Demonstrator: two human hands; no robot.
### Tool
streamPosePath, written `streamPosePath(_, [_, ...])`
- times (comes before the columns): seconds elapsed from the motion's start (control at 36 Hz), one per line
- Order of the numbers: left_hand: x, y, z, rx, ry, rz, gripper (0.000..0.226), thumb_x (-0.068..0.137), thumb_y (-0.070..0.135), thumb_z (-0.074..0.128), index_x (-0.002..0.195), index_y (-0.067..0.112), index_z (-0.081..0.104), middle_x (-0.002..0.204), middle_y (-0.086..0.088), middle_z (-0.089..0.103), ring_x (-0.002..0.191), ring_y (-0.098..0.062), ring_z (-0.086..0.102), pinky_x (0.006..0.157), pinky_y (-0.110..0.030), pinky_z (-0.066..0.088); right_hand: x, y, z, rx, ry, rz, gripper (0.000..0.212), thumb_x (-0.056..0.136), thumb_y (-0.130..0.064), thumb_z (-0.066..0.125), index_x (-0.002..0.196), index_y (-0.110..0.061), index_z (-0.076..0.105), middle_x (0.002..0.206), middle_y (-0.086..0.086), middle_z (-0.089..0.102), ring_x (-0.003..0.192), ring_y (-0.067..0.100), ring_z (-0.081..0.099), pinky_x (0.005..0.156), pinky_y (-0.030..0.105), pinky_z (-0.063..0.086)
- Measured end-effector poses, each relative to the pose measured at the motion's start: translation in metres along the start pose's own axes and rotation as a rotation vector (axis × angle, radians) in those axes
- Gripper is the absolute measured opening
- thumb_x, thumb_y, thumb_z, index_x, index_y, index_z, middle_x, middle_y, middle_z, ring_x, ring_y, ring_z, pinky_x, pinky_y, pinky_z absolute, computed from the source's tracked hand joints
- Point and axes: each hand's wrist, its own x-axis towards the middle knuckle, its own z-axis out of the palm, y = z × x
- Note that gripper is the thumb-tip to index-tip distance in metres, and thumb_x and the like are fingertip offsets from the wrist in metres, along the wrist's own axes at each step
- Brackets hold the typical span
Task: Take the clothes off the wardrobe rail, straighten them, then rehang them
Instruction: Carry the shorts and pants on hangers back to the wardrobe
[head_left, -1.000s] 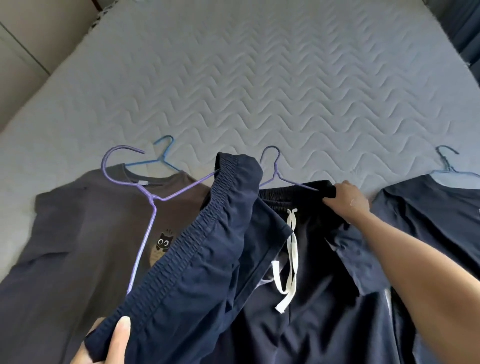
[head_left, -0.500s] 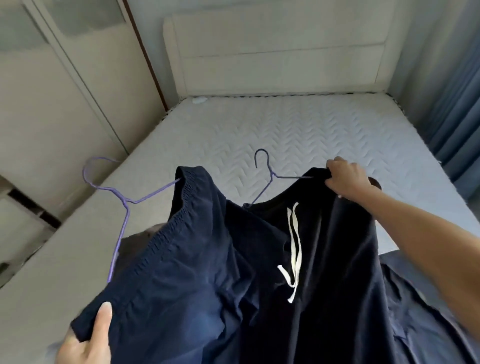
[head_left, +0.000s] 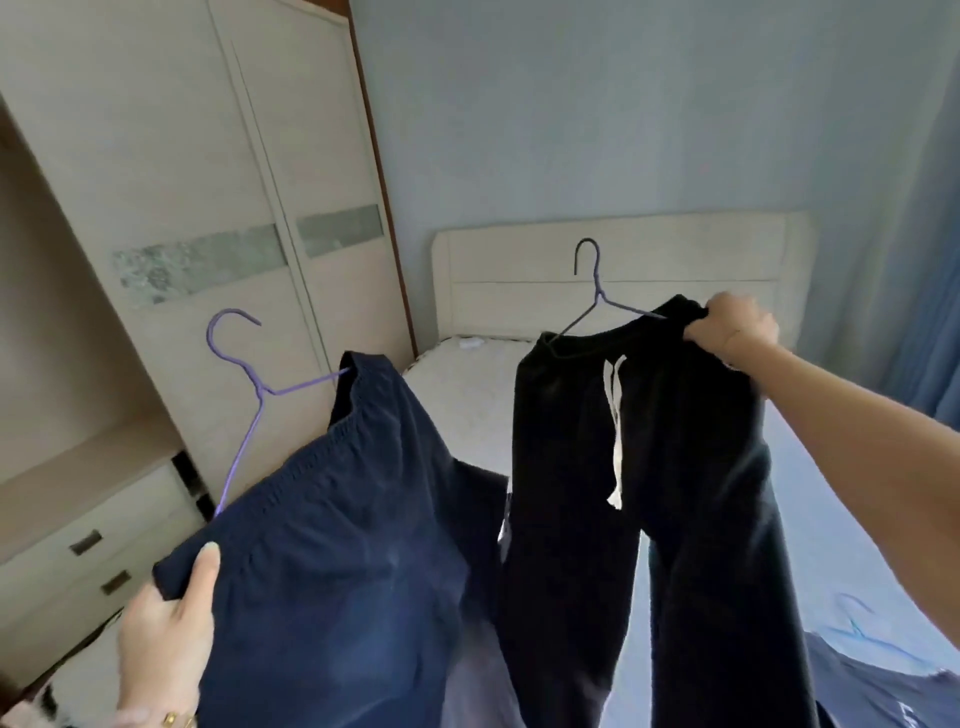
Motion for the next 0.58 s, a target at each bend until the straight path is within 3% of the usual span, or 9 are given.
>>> streamPosePath(0.06, [-0.005, 0.004, -0.015, -0.029, 0.081, 0.021, 0.039, 0.093, 0.041, 0.057, 0.094, 0.002, 0.062, 0.097, -0.021, 0.064, 0.102, -0.043, 0.06, 0.091, -0.052, 0.048, -0.016, -0.002, -0.006, 0.181, -0.144, 0.033, 0.032, 0.074, -0.023, 0.068, 0.096, 0.001, 0.063, 0.08, 0.014, 0.058, 0.07, 0.028, 0.055, 0.06, 0.027, 0.042])
streamPosePath(0.14, [-0.022, 0.015, -0.023, -0.091, 0.083, 0.065, 0.042, 0.095, 0.038, 0.054, 0.087, -0.002, 0.058, 0.081, -0.018, 0.059, 0.086, -0.04, 0.058, 0.079, -0.046, 0.046, -0.025, 0.002, -0.001, 0.453, -0.372, 0.089, 0.058, 0.059, -0.031, 0.081, 0.105, -0.001, 0.062, 0.099, 0.015, 0.065, 0.089, 0.032, 0.063, 0.083, 0.04, 0.052])
streamPosePath(0.19, [-0.03, 0.016, -0.032, -0.106, 0.105, 0.103, 0.04, 0.095, 0.036, 0.054, 0.087, -0.003, 0.057, 0.083, -0.019, 0.058, 0.083, -0.036, 0.054, 0.079, -0.044, 0.044, -0.037, -0.001, -0.004, 0.585, -0.505, 0.144, 0.074, 0.044, -0.035, 0.087, 0.107, -0.004, 0.063, 0.106, 0.017, 0.066, 0.096, 0.035, 0.064, 0.09, 0.05, 0.05])
streamPosePath(0.28, [-0.041, 0.016, -0.046, -0.162, 0.134, 0.097, 0.031, 0.095, 0.035, 0.055, 0.092, 0.004, 0.056, 0.094, -0.018, 0.059, 0.088, -0.034, 0.054, 0.082, -0.044, 0.044, -0.078, -0.028, -0.025, 0.711, -0.686, 0.144, 0.056, 0.068, -0.032, 0.08, 0.111, 0.0, 0.063, 0.11, 0.016, 0.066, 0.101, 0.032, 0.062, 0.096, 0.045, 0.047])
streamPosePath(0.33, [-0.051, 0.017, -0.056, -0.178, 0.158, 0.049, 0.033, 0.095, 0.036, 0.055, 0.098, 0.003, 0.059, 0.1, -0.02, 0.062, 0.097, -0.038, 0.058, 0.09, -0.047, 0.046, -0.1, -0.046, -0.036, 0.759, -0.764, 0.107, 0.052, 0.073, -0.036, 0.076, 0.11, -0.001, 0.064, 0.108, 0.015, 0.067, 0.103, 0.031, 0.062, 0.097, 0.045, 0.046])
streamPosePath(0.42, [-0.064, 0.014, -0.076, -0.23, 0.195, 0.048, 0.036, 0.096, 0.034, 0.054, 0.108, 0.001, 0.062, 0.102, -0.017, 0.062, 0.105, -0.037, 0.058, 0.096, -0.047, 0.044, -0.128, -0.072, -0.05, 0.853, -0.835, 0.015, 0.039, 0.081, -0.036, 0.068, 0.098, -0.002, 0.066, 0.088, 0.013, 0.072, 0.085, 0.026, 0.067, 0.075, 0.036, 0.056])
streamPosePath(0.47, [-0.07, 0.01, -0.094, -0.27, 0.227, 0.035, 0.031, 0.096, 0.033, 0.054, 0.106, 0.004, 0.061, 0.092, -0.011, 0.058, 0.093, -0.031, 0.055, 0.087, -0.042, 0.045, -0.149, -0.09, -0.058, 0.873, -0.849, -0.036, 0.034, 0.084, -0.034, 0.065, 0.094, -0.002, 0.066, 0.079, 0.012, 0.072, 0.072, 0.023, 0.069, 0.061, 0.031, 0.057])
streamPosePath(0.58, [-0.078, 0.002, -0.134, -0.296, 0.288, 0.019, 0.034, 0.095, 0.036, 0.054, 0.076, 0.008, 0.051, 0.069, -0.009, 0.047, 0.072, -0.028, 0.048, 0.059, -0.032, 0.036, -0.186, -0.123, -0.071, 0.905, -0.804, -0.15, 0.039, 0.084, -0.035, 0.065, 0.103, -0.001, 0.064, 0.094, 0.014, 0.066, 0.083, 0.027, 0.064, 0.079, 0.037, 0.054])
